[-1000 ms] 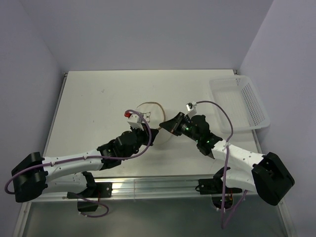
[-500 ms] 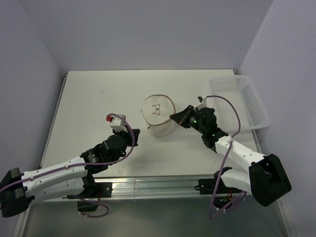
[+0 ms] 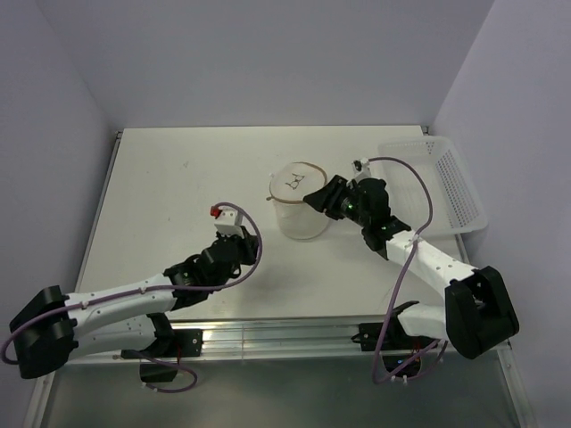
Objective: Place the bra in the laundry bag and zip it closed
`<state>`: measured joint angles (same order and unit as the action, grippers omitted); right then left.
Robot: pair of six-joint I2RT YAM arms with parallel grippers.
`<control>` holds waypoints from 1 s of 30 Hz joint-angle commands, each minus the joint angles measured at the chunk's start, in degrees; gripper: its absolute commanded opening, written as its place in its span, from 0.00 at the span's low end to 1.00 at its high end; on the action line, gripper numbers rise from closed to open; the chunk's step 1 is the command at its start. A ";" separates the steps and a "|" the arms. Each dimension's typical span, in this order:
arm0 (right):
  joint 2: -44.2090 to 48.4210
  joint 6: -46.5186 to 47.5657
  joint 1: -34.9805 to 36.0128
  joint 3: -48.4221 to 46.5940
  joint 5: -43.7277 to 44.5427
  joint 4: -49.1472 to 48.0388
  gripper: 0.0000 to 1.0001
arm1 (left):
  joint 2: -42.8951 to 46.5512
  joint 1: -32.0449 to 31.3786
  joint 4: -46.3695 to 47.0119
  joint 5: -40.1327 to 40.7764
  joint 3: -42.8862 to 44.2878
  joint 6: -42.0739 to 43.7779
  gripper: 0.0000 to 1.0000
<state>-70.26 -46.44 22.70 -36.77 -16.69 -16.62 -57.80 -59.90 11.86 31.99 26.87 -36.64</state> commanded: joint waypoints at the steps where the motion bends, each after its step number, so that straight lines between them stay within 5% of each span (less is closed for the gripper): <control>1: 1.70 1.61 -0.81 0.48 1.92 0.45 0.56 | -4.59 3.55 7.12 -6.14 4.15 2.45 0.09; 3: 2.32 2.22 -0.73 0.82 2.27 1.24 0.77 | -7.32 4.44 8.53 -6.76 5.64 4.73 0.21; 6: 4.16 2.49 -0.64 2.31 2.80 2.47 0.89 | -10.13 8.82 10.46 -10.17 6.70 5.97 0.47; 9: 6.53 1.62 0.23 4.86 3.42 2.83 0.93 | -12.16 12.78 13.44 -14.04 7.23 6.41 0.55; 19: 4.08 -3.49 3.84 5.84 0.52 -4.47 0.84 | -19.98 19.11 19.52 -30.92 12.50 15.99 0.45; 30: 1.88 -1.12 3.76 1.53 -0.63 -1.05 0.84 | -28.33 22.19 15.22 -36.30 20.15 21.87 0.50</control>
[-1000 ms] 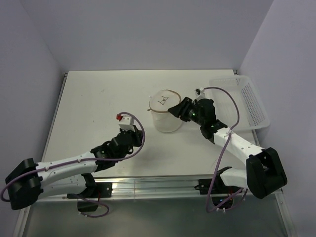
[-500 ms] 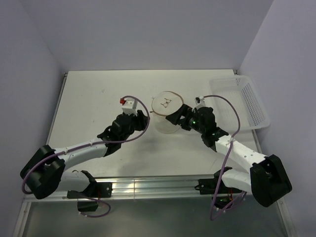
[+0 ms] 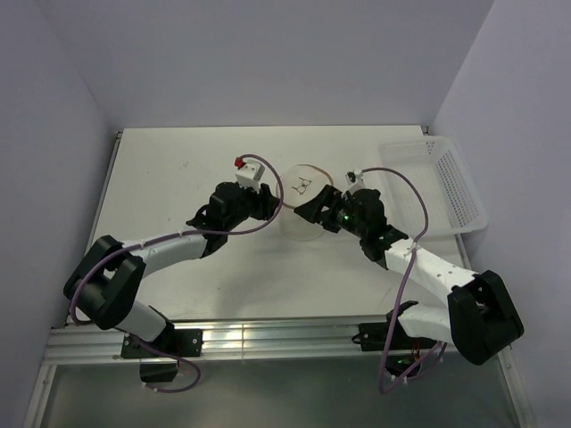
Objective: Place the bra in the laundry bag and zip it closed
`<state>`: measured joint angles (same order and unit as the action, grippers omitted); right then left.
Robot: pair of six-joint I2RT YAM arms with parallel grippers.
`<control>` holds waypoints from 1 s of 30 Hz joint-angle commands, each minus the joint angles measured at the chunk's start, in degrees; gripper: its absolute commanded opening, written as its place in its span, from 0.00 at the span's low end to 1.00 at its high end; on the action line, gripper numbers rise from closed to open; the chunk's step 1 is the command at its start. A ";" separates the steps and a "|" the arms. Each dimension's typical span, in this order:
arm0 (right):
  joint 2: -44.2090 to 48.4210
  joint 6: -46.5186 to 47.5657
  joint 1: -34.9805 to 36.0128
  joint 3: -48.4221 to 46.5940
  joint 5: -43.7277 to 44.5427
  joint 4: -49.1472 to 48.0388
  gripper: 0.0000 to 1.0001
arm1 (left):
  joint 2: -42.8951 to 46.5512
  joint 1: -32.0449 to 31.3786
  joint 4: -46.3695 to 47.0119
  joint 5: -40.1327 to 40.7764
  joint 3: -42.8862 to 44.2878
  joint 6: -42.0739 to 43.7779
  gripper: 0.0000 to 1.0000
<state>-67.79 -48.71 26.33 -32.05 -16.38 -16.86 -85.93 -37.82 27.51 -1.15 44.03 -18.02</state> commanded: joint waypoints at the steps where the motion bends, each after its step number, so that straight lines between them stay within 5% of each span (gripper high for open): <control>1: -0.76 1.16 0.13 -3.36 -1.02 -0.89 0.84 | -0.20 0.03 -0.78 -2.90 2.99 3.69 0.51; 8: -1.47 1.34 -0.13 -4.07 -1.20 -0.89 0.84 | -1.17 0.47 -1.31 -7.02 3.87 3.35 0.44; 14: -3.13 0.99 -0.40 -6.09 1.61 1.22 0.86 | -0.91 0.64 0.18 -10.36 2.99 0.89 0.28; 17: -4.54 0.72 -1.45 -6.09 4.33 0.26 0.68 | -0.56 0.56 0.62 -12.38 2.82 -0.43 0.21; 18: -5.24 0.98 -1.80 -6.18 5.47 0.08 0.43 | -0.21 0.56 0.71 -12.82 2.64 -0.96 0.22; 19: -5.60 1.24 -2.33 -6.44 5.40 0.25 0.28 | 0.93 0.47 0.97 -13.00 1.94 -1.75 0.23; 22: -4.90 2.73 -4.61 -6.36 5.39 0.86 0.01 | 4.52 0.12 0.36 -11.43 0.27 -2.28 0.28; 30: -2.08 8.45 -9.80 -7.06 -5.22 5.70 0.00 | 8.33 -0.32 -1.23 -9.57 -2.54 -5.18 0.52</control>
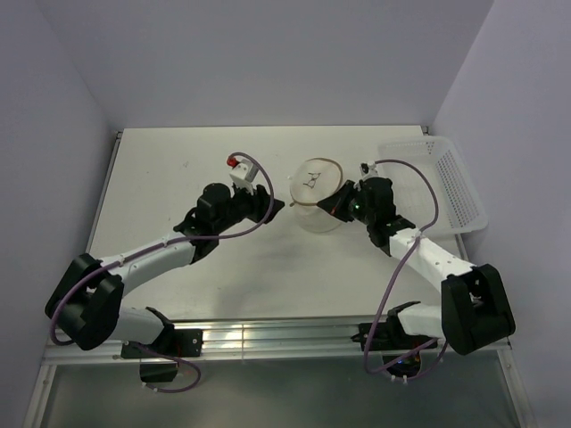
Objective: Place the bra in the laundry bag and zip it closed
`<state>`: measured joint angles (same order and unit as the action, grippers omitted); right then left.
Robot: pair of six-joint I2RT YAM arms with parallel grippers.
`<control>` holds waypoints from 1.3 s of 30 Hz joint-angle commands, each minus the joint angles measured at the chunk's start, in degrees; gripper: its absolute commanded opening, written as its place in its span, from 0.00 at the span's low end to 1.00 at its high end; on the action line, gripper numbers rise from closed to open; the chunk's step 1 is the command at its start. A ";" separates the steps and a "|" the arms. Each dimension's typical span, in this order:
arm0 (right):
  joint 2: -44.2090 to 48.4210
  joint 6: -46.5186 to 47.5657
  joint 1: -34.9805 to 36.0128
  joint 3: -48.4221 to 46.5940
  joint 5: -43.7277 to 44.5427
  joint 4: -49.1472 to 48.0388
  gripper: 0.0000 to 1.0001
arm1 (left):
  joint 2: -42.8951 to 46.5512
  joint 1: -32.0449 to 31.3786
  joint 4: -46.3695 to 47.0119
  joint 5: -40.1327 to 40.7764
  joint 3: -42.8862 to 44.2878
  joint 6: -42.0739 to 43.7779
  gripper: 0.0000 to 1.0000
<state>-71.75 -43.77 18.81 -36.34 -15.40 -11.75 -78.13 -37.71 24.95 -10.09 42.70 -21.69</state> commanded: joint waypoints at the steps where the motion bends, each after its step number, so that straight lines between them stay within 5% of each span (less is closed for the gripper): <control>1: 1.96 3.95 -3.42 -2.77 -8.05 0.67 0.00 | 0.17 -0.69 1.76 -2.29 -1.56 -1.51 0.53; 12: 4.60 1.85 -5.10 -0.49 -28.97 -3.62 0.00 | 2.10 -5.09 0.01 -1.34 -4.98 -1.33 0.61; 25: 5.91 1.14 -5.54 2.50 -30.13 -4.69 0.00 | 0.70 -5.53 2.56 4.64 -6.93 -1.95 0.59; 39: 6.35 1.23 -5.62 2.94 -30.57 -4.69 0.00 | -5.01 -5.44 6.60 0.15 -2.62 -0.90 0.53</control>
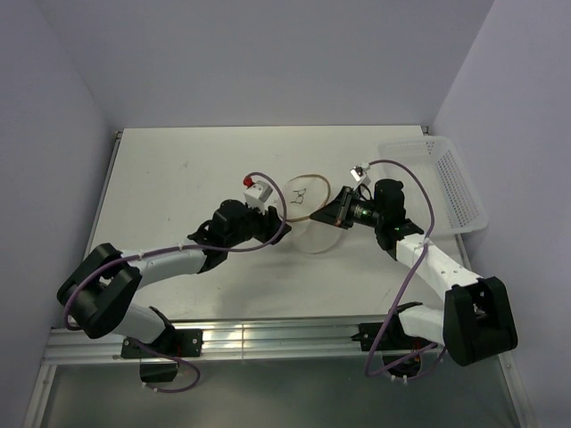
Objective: Place the bra in the laundry bag and zip it closed
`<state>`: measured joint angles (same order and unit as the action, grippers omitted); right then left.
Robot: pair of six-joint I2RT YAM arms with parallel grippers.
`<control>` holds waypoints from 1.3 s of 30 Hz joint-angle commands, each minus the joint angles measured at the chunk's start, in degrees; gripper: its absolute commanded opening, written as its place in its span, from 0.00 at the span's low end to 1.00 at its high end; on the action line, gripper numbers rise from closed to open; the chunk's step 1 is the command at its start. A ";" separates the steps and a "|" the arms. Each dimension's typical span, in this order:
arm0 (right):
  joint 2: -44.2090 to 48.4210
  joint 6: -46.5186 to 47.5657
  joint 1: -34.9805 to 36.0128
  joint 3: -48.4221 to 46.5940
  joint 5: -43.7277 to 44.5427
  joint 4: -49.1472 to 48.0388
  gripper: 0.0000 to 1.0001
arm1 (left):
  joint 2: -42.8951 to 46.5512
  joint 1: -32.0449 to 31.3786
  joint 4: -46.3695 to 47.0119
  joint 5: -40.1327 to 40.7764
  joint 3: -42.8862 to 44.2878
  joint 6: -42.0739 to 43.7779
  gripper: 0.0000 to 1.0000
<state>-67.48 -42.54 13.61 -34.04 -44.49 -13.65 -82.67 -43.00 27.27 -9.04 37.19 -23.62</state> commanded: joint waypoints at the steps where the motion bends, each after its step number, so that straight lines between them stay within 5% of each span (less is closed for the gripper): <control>1: 2.09 0.09 -0.51 0.73 -1.48 -2.79 0.00 | -0.64 -0.15 4.11 -0.55 3.15 1.12 0.52; 7: 2.27 0.09 -0.51 0.91 -1.39 -2.79 0.00 | -1.88 -0.15 4.55 0.78 3.59 1.91 0.43; 13: 1.92 0.00 -0.69 0.73 -0.78 -2.79 0.00 | -0.82 -0.15 3.68 1.39 3.50 1.56 0.02; 24: -5.98 4.75 -2.00 -9.70 15.92 3.63 0.00 | 11.38 -1.20 0.51 8.68 -4.23 -1.78 0.00; 26: -8.89 4.14 -2.09 -12.35 16.19 3.72 0.13 | 14.28 -2.61 -0.28 11.91 -5.63 -2.40 0.00; 27: -9.42 3.88 -1.92 -12.80 16.36 3.72 0.45 | 15.16 -3.05 -1.68 12.90 -5.81 -2.75 0.00; 30: -8.02 5.10 0.79 -13.07 18.72 6.35 0.94 | 17.02 -5.33 -3.36 16.50 -6.25 -5.73 0.00; 39: 1.57 -7.37 14.34 2.75 28.49 -7.70 0.99 | 10.61 -11.57 -0.73 20.82 -1.77 -11.19 0.00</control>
<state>-65.73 -44.47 25.93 -33.52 -20.60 -13.58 -70.02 -53.49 24.12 9.19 32.10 -32.58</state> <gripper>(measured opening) 0.990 0.036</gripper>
